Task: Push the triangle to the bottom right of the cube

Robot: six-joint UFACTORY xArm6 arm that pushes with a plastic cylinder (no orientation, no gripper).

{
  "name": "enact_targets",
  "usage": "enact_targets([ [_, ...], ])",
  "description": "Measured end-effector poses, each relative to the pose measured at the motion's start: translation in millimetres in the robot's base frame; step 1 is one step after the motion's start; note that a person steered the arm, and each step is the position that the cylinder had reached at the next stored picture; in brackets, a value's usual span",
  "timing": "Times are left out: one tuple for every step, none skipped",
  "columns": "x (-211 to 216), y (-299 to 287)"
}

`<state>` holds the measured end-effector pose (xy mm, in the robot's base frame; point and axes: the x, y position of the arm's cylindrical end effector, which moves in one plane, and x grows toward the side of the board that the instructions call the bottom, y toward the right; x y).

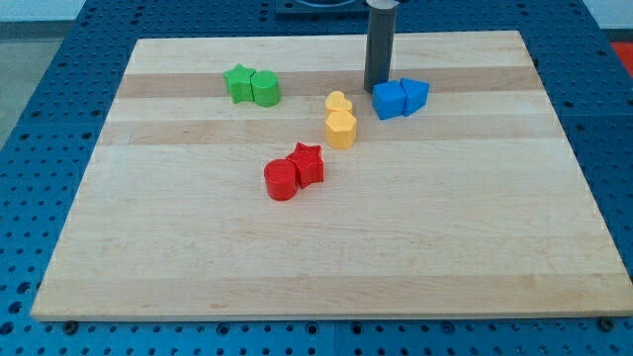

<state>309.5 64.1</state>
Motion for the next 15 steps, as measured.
enact_targets([
  [0, 0],
  [0, 0],
  [0, -5],
  [1, -24],
  [-3, -24],
  [-11, -4],
  [-11, 22],
  [-11, 40],
  [-11, 46],
  [-5, 48],
  [8, 48],
  [14, 48],
  [14, 56],
  [14, 81],
  [16, 89],
])
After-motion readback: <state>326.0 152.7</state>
